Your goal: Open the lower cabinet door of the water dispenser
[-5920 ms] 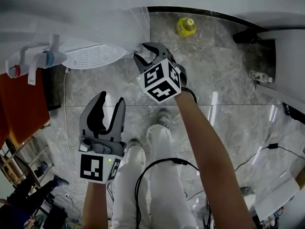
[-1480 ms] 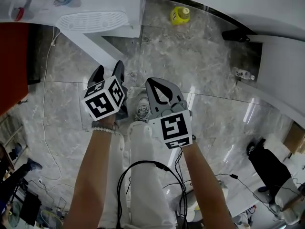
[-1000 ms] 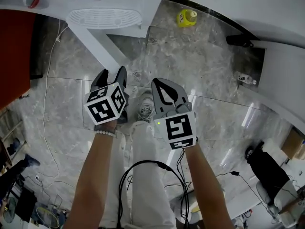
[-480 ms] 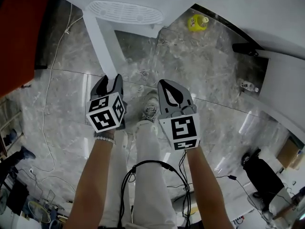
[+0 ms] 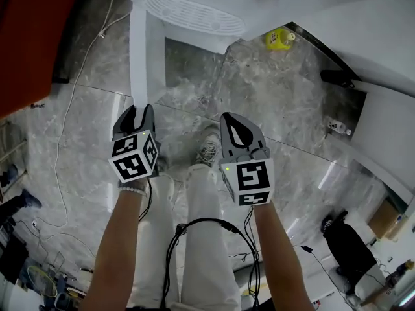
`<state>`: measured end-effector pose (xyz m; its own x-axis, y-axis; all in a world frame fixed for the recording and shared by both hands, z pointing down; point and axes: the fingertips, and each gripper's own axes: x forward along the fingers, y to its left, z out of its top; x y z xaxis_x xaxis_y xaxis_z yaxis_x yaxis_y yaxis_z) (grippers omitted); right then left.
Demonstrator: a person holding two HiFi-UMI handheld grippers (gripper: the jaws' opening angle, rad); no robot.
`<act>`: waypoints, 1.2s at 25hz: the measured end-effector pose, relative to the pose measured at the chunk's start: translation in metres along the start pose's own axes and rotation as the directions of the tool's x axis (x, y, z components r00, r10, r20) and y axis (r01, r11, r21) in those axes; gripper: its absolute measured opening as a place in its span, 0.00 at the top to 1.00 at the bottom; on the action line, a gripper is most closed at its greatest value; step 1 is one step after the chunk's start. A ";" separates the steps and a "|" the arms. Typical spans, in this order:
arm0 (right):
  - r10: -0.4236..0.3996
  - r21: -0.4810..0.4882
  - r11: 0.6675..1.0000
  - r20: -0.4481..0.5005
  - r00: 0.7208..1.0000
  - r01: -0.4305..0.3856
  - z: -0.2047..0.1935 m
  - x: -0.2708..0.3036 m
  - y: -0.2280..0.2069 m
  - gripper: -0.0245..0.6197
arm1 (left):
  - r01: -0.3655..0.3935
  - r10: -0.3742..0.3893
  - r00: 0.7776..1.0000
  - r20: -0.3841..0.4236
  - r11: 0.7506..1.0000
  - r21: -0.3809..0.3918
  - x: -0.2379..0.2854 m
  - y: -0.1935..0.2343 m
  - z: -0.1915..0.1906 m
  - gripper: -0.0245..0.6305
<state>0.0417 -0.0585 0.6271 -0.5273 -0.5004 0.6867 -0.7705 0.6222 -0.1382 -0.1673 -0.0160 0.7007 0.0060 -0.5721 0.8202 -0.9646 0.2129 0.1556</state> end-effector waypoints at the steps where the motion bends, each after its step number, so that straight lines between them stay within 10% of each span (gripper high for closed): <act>1: -0.001 -0.003 1.000 -0.002 1.000 0.001 0.000 0.001 0.001 0.96 | -0.010 0.010 1.000 0.004 1.000 -0.001 -0.001 0.007 0.000 0.70; 30: -0.033 -0.043 0.999 -0.040 0.999 0.031 -0.002 0.013 0.020 0.96 | -0.243 0.253 0.960 0.123 0.966 -0.090 0.003 0.156 0.048 0.80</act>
<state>0.0201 -0.0519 0.6345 -0.4869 -0.4958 0.7191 -0.7706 0.6315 -0.0864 -0.3308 -0.0225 0.7014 -0.2706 -0.5923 0.7589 -0.9093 0.4162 0.0006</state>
